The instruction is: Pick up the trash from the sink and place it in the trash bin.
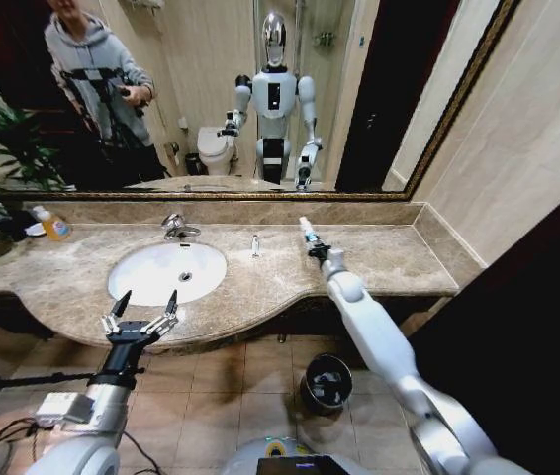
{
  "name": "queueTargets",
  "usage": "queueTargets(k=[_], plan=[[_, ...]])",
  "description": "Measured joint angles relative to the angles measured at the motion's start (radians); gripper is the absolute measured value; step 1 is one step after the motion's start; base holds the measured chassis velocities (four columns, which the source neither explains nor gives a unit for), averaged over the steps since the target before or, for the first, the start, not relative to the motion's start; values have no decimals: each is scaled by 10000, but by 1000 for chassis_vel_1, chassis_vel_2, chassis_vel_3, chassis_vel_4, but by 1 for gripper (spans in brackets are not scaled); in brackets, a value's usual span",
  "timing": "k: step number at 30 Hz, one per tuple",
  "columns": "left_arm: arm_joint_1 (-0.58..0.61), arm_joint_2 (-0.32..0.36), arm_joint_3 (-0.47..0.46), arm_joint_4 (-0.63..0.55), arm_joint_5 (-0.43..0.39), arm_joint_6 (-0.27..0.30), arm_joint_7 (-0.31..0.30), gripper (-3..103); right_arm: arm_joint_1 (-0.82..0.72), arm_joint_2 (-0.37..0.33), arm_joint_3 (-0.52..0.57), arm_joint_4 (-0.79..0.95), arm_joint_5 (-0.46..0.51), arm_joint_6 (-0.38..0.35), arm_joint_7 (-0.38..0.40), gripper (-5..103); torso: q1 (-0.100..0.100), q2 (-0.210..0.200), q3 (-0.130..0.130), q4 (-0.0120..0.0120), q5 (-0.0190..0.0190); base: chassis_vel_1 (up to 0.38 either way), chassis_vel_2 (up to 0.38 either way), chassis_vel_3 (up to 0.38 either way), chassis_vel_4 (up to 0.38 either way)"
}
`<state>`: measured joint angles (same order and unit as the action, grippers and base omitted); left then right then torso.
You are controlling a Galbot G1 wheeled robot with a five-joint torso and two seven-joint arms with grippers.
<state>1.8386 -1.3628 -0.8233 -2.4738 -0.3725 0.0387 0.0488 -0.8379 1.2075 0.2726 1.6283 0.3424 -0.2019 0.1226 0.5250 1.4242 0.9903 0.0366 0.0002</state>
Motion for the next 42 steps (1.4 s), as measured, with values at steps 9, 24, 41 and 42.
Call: queueTargets(k=[9,24,41,42], plan=[[0,0,-1,-1,1,0,-1,100,-4492,197,2096,3634,-276,11,190,27,-1,1,-1,0,1,0,0,0,0],[-1,0,0,0,0,0,0,100,-8804,2194,2655,4006,-2701,2472,-525,27,0,1,0,1,-2,0,0,0,0],[-1,0,0,0,1,0,0,100,-7060,2220,2382,-540,-3144,1299,-2038,27,1,-1,1,2,-2,0,0,0,0],[0,0,0,0,0,0,0,100,-6899,2239,2354,-926,-3229,1242,-1972,27,1,-1,1,2,-3,0,0,0,0]])
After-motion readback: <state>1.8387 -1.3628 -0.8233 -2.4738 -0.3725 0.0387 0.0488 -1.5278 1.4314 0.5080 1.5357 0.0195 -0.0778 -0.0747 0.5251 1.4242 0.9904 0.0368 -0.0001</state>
